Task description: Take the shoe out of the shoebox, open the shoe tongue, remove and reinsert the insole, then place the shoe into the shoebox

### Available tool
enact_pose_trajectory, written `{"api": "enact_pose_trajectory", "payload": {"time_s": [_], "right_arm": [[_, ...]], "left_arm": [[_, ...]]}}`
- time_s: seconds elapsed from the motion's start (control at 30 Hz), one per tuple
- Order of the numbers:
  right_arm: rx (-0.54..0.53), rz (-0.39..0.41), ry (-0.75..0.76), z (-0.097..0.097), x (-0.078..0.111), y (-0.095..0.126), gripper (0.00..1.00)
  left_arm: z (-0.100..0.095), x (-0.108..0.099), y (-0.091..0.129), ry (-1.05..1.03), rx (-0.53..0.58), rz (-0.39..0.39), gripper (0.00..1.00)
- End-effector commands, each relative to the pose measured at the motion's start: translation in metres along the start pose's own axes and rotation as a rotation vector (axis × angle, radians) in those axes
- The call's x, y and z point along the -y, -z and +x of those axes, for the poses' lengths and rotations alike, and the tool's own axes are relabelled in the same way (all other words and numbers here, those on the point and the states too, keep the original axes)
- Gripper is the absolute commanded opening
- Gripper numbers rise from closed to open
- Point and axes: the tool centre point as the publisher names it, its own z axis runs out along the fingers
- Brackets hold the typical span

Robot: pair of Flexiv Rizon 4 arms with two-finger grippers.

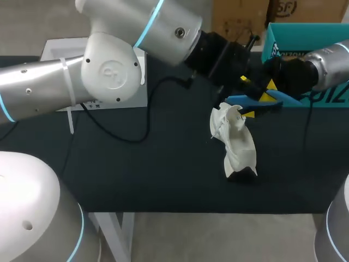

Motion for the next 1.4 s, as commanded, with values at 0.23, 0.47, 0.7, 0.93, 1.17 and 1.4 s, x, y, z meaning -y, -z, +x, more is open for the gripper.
{"api": "enact_pose_trajectory", "payload": {"time_s": [0.23,0.47,0.7,0.93,1.17,1.4], "right_arm": [[-0.011,-0.011,-0.044,-0.017,0.006,-0.006,1.0],[-0.002,-0.002,-0.067,-0.01,0.009,-0.011,1.0],[-0.023,0.012,-0.028,0.009,0.009,-0.016,1.0],[-0.029,0.048,-0.02,0.021,0.011,-0.028,1.0],[-0.022,0.047,-0.031,0.023,0.016,-0.026,1.0],[-0.019,0.017,-0.05,0.016,0.019,-0.013,1.0]], "left_arm": [[-0.003,0.001,-0.001,-0.002,-0.009,-0.012,0.0],[-0.011,0.004,-0.002,-0.041,-0.055,-0.09,0.0],[-0.007,0.001,-0.015,-0.052,-0.067,-0.087,0.0],[-0.007,-0.005,-0.02,-0.045,-0.056,-0.085,0.0],[-0.004,-0.01,-0.014,-0.029,-0.034,-0.098,0.0],[-0.005,-0.011,-0.01,-0.029,-0.035,-0.105,0.0]]}}
